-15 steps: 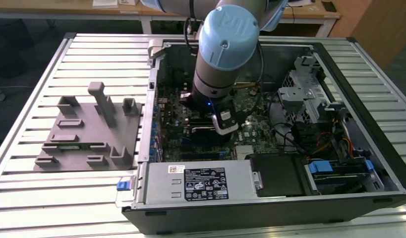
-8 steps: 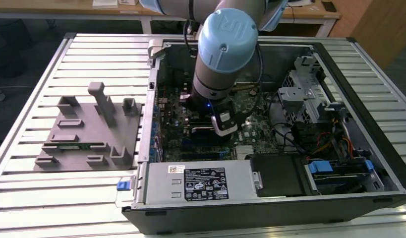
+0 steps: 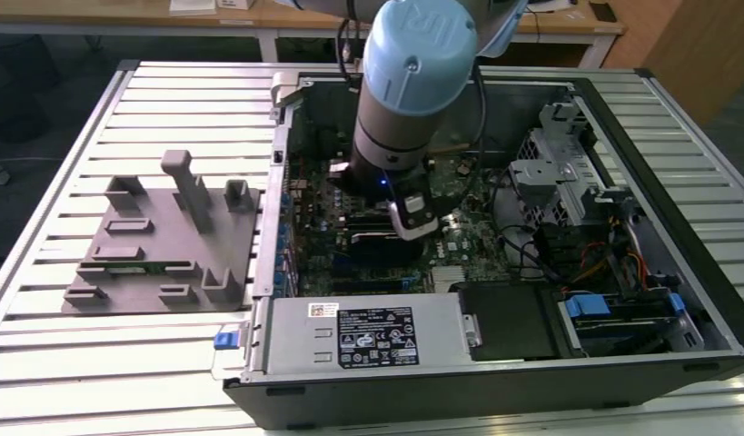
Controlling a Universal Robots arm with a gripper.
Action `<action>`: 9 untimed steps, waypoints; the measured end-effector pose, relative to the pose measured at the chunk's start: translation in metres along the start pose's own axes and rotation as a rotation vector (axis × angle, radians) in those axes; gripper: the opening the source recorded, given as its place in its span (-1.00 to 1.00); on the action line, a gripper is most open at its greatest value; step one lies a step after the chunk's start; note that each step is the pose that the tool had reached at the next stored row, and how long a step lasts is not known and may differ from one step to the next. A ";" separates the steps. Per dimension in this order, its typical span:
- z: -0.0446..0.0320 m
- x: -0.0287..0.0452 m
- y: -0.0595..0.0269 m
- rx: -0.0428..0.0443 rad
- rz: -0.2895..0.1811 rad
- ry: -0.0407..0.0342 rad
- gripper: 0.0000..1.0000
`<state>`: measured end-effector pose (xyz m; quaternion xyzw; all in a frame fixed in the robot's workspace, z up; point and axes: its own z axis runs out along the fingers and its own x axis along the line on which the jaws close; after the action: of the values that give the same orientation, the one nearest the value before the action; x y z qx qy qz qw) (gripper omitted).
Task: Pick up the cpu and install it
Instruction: 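Install the second cpu locking lever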
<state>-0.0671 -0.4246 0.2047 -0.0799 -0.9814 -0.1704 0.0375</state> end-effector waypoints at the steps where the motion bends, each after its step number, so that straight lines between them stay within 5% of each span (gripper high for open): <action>1: -0.0032 0.0003 0.0011 -0.0003 0.000 -0.0014 -0.79; 9: -0.0253 0.0028 0.0092 -0.0017 -0.004 -0.0118 -0.79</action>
<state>-0.0671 -0.4242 0.2318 -0.0788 -0.9816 -0.1709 0.0312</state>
